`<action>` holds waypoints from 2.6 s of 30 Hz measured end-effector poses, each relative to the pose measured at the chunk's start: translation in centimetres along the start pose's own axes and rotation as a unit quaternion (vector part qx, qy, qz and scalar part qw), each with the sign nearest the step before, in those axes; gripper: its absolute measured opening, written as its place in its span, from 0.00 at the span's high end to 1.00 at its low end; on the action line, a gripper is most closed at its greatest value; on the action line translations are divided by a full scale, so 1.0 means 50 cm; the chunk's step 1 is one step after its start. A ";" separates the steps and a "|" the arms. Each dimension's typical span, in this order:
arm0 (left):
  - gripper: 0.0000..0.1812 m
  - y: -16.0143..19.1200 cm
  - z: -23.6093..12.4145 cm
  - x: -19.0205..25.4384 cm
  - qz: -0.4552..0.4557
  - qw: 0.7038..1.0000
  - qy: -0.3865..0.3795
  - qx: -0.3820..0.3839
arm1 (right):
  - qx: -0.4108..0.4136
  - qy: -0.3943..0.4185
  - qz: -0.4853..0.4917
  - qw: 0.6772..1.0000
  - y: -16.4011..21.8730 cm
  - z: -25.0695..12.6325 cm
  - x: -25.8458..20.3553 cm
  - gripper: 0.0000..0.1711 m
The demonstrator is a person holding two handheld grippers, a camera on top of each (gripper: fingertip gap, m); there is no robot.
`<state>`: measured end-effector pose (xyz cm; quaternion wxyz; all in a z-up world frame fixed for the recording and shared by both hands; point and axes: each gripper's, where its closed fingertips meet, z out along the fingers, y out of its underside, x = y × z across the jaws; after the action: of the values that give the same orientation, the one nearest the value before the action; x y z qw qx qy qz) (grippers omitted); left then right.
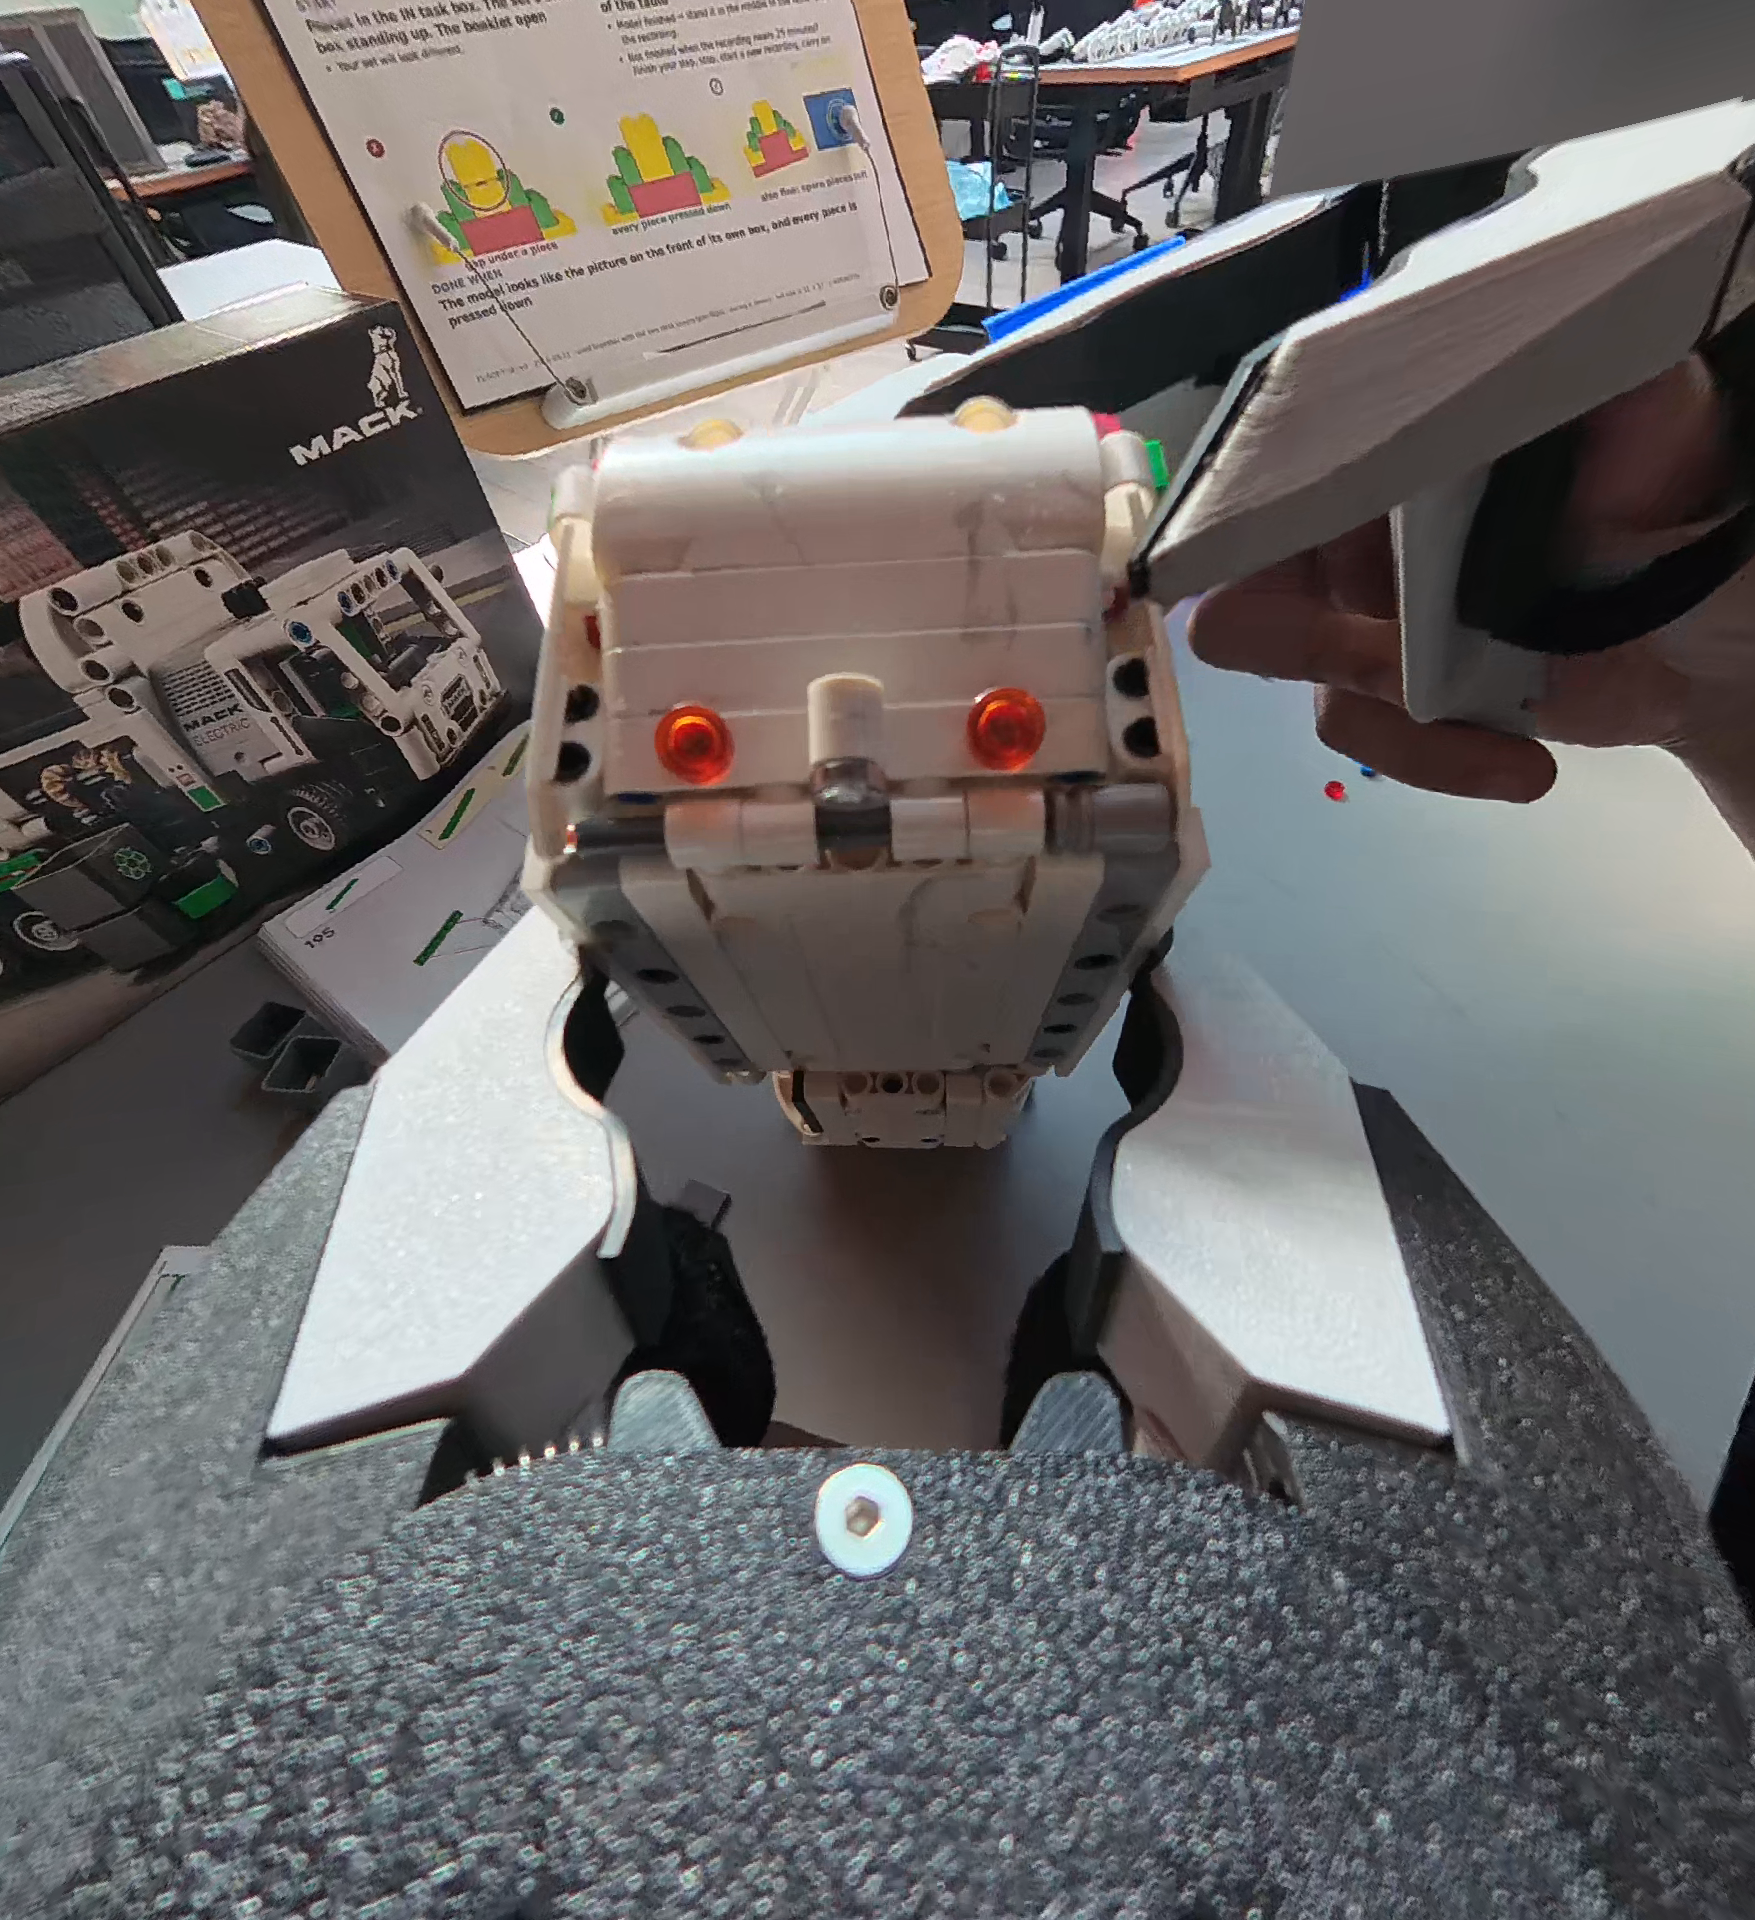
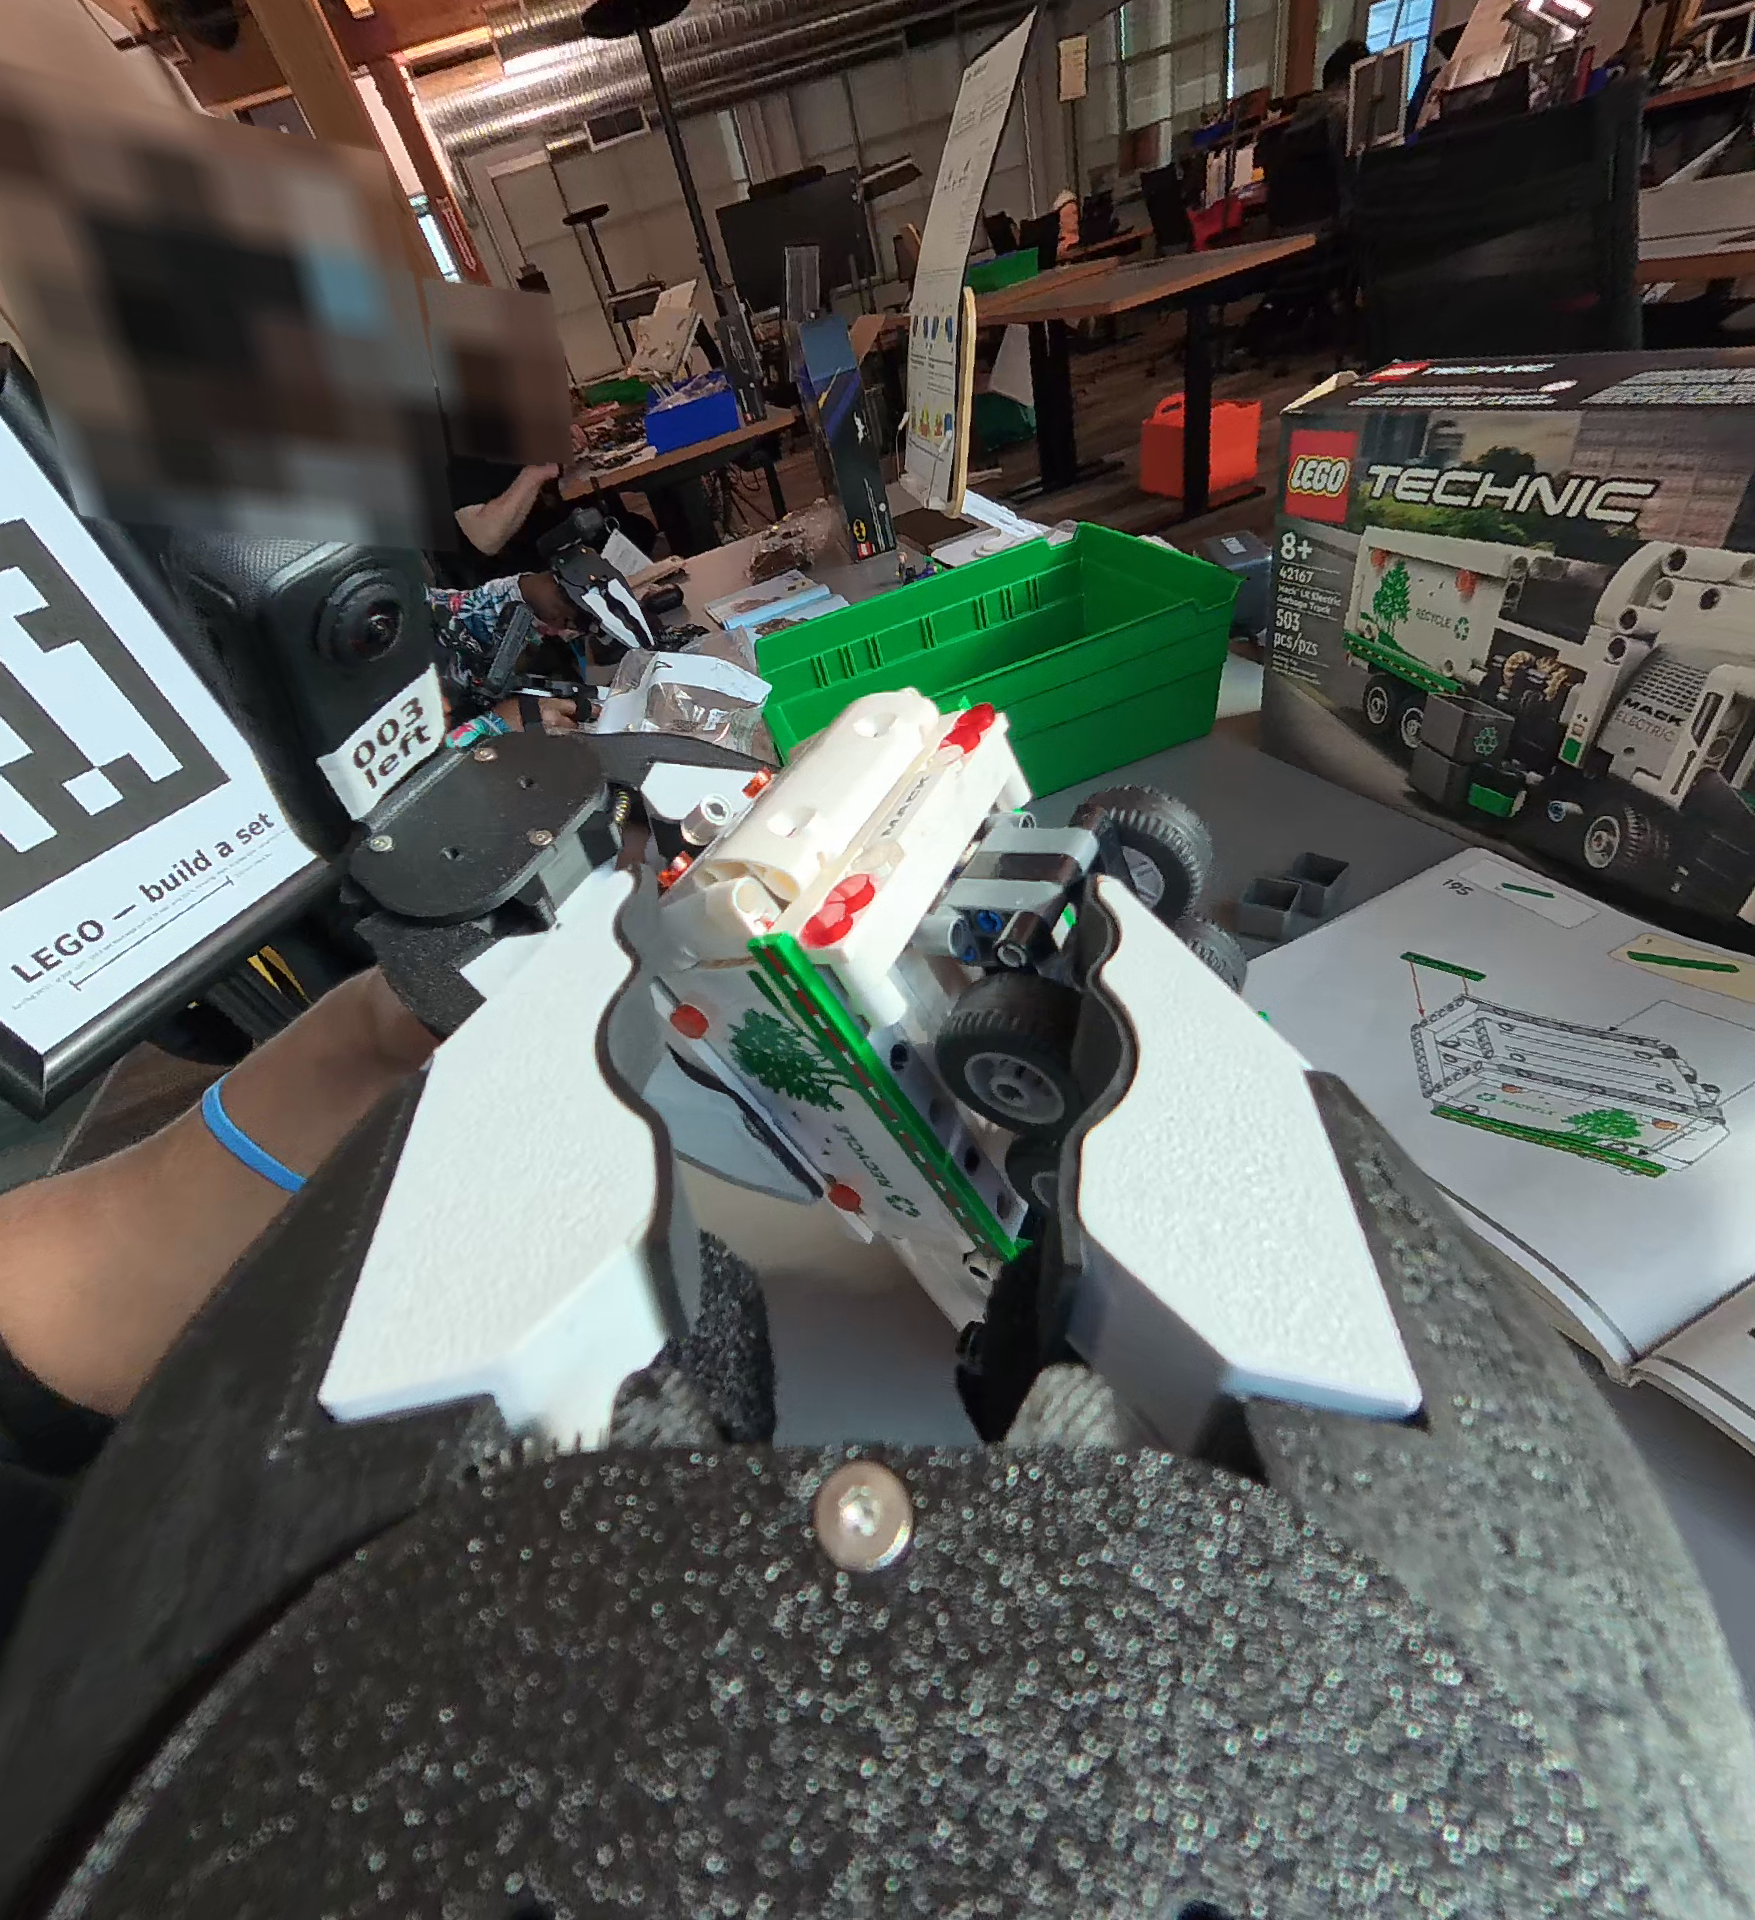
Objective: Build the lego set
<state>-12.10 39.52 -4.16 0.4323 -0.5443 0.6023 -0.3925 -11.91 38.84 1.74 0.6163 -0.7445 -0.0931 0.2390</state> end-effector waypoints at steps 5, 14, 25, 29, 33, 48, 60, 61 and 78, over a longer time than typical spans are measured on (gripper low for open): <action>0.46 -0.025 -0.009 -0.007 -0.002 0.999 -0.021 0.044 | 0.002 -0.004 0.000 1.000 -0.003 0.002 -0.001 0.54; 0.47 -0.021 0.000 -0.003 0.003 0.998 0.002 0.067 | -0.011 -0.029 0.035 0.999 0.003 -0.007 0.002 0.58; 0.48 -0.029 0.008 0.004 0.010 0.995 0.028 0.095 | -0.023 -0.047 0.045 0.998 0.006 -0.018 0.004 0.59; 0.47 -0.030 0.006 0.002 0.006 0.994 0.038 0.098 | -0.026 -0.060 0.031 0.997 0.005 -0.020 0.002 0.58; 0.47 -0.033 0.001 0.000 0.014 0.995 0.043 0.093 | -0.019 -0.130 0.009 0.991 0.001 -0.043 0.000 0.56; 0.47 -0.032 0.009 0.009 0.025 0.992 0.069 0.103 | -0.058 -0.309 -0.123 0.941 0.013 -0.046 0.083 1.00; 0.47 -0.034 0.015 0.006 0.008 0.987 0.096 0.132 | -0.066 -0.321 -0.115 0.938 0.015 -0.027 0.068 1.00; 0.47 -0.034 0.015 0.004 0.004 0.986 0.095 0.136 | -0.063 -0.317 -0.115 0.939 0.015 -0.023 0.070 1.00; 0.47 -0.039 0.022 0.007 0.011 0.985 0.111 0.135 | -0.053 -0.350 -0.115 0.928 -0.002 -0.058 0.074 0.82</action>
<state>-10.47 38.99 -2.70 0.4362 -0.4272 0.5946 -0.5232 -7.32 37.94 1.30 0.5276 -0.6291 -0.4004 0.4068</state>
